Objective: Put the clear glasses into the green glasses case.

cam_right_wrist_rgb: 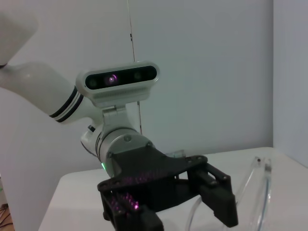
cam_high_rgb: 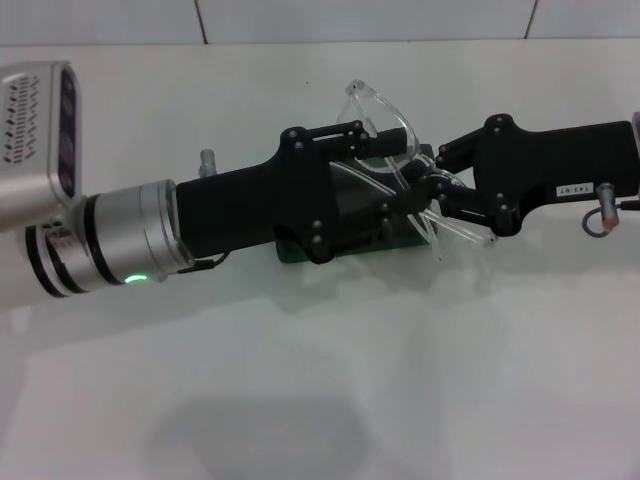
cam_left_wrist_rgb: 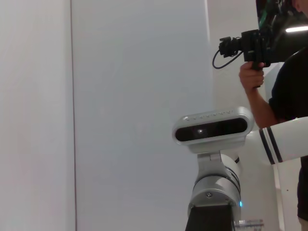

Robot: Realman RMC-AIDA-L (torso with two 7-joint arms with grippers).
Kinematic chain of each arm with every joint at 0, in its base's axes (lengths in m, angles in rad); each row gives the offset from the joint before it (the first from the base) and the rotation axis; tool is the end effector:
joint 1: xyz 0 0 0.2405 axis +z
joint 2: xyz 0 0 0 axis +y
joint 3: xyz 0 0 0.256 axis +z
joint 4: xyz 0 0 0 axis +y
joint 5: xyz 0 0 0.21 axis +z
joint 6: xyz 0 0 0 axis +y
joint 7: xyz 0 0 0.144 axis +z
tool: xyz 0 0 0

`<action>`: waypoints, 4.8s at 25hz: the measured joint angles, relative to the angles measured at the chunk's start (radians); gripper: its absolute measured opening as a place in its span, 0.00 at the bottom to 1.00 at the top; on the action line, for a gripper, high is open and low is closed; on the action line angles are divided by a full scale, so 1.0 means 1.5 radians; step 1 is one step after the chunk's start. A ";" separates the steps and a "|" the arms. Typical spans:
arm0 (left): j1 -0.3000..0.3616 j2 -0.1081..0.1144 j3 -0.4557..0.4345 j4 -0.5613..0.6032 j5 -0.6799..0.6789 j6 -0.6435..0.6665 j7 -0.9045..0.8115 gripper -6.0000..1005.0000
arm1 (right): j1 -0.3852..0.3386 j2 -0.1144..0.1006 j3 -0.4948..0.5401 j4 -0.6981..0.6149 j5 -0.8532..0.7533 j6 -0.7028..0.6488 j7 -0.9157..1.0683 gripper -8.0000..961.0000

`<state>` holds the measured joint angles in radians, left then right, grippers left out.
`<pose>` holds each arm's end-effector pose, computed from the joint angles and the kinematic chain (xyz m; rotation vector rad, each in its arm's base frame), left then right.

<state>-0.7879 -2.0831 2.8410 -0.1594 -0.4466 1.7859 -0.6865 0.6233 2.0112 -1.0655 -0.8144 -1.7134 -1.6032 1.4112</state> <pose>-0.1914 0.3152 -0.0465 -2.6591 -0.0079 -1.2806 0.1726 0.3548 0.0114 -2.9435 0.1214 0.7598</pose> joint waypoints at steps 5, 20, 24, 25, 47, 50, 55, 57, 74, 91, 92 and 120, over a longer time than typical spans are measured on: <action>0.005 0.000 0.000 0.000 -0.004 0.001 0.003 0.56 | 0.003 -0.002 0.001 0.001 -0.002 -0.001 0.011 0.13; 0.018 0.007 0.001 0.000 -0.015 0.060 0.002 0.56 | 0.001 0.003 0.059 0.034 0.032 0.057 0.022 0.13; 0.018 0.002 0.002 -0.009 -0.012 0.057 0.002 0.56 | 0.002 0.004 0.054 0.035 0.036 0.041 0.010 0.13; 0.016 0.001 0.002 -0.010 -0.012 0.055 0.002 0.56 | 0.004 0.005 0.053 0.035 0.036 0.035 0.007 0.13; 0.041 0.004 0.000 -0.007 -0.026 0.060 0.004 0.56 | -0.008 0.005 0.042 0.033 0.055 0.038 -0.030 0.13; 0.054 0.007 0.000 -0.008 -0.045 0.066 0.004 0.56 | -0.015 0.004 0.044 0.036 0.070 0.040 -0.038 0.13; 0.075 0.009 0.000 -0.010 -0.075 0.067 0.002 0.56 | -0.012 0.001 0.039 0.016 0.038 0.044 -0.033 0.13; 0.095 0.011 0.000 -0.011 -0.117 0.065 0.001 0.56 | -0.007 0.001 0.031 -0.016 -0.001 0.048 -0.022 0.13; 0.188 0.007 0.000 -0.018 -0.360 0.014 -0.050 0.56 | -0.002 0.010 -0.418 -0.307 -0.400 0.370 0.168 0.13; 0.168 0.005 0.001 -0.018 -0.359 -0.018 -0.051 0.56 | -0.043 0.011 -0.625 -0.287 -0.527 0.623 0.160 0.13; 0.167 0.005 0.001 -0.018 -0.358 -0.019 -0.050 0.56 | -0.044 0.011 -0.637 -0.281 -0.533 0.638 0.160 0.13; 0.149 0.001 0.002 -0.014 -0.347 -0.046 -0.049 0.56 | -0.065 0.011 -0.670 -0.271 -0.556 0.717 0.161 0.41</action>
<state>-0.5645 -2.0815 2.8440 -0.1807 -0.9671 1.7173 -0.7594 0.5254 2.0278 -2.0699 -1.2213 -2.5481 -0.5274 1.6523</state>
